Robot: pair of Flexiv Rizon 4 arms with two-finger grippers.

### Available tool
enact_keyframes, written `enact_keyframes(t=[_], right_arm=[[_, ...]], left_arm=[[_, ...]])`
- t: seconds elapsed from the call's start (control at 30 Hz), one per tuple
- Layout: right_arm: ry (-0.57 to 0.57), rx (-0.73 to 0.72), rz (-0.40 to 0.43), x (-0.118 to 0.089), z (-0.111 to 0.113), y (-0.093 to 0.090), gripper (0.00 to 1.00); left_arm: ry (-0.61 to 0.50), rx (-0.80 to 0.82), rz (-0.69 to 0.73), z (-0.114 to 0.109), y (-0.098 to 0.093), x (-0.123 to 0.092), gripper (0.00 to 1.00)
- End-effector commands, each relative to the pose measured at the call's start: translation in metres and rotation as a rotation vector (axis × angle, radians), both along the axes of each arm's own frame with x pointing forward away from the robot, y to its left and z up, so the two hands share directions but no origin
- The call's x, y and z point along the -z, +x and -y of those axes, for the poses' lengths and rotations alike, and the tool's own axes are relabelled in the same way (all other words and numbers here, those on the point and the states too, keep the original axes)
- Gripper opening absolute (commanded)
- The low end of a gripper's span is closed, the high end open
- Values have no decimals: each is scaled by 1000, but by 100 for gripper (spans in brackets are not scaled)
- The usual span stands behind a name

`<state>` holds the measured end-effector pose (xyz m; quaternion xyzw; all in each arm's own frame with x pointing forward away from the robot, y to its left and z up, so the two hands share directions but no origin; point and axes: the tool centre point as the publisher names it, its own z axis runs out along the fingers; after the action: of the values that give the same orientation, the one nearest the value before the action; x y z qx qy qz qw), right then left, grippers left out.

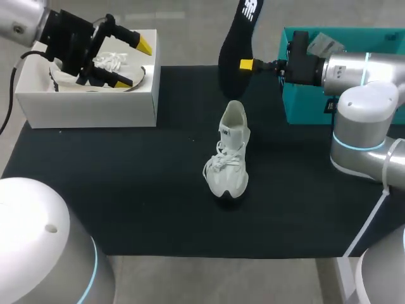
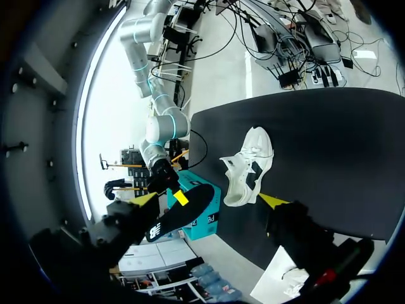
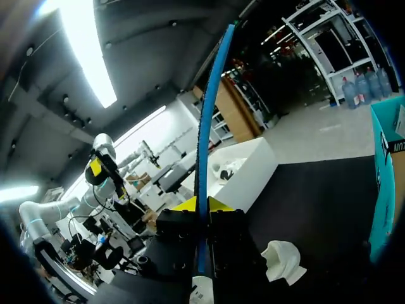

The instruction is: Take the shoe out of the shoebox, open the shoe tongue, remove and reinsert the insole, then place the shoe into the shoebox

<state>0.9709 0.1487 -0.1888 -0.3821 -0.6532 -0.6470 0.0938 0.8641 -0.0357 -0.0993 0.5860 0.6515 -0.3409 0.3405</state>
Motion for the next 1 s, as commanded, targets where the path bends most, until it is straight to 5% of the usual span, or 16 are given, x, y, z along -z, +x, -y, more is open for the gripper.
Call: enact_keyframes(t=[0.03, 0.53, 1.0], right_arm=[[-22, 14, -25, 11, -22, 17, 0], [-133, 28, 56, 36, -1, 32, 0], [-142, 42, 12, 85, 17, 24, 0]], left_arm=[[6, 1, -1, 0, 0, -1, 100], [6, 1, -1, 0, 0, -1, 100], [6, 1, -1, 0, 0, -1, 100]])
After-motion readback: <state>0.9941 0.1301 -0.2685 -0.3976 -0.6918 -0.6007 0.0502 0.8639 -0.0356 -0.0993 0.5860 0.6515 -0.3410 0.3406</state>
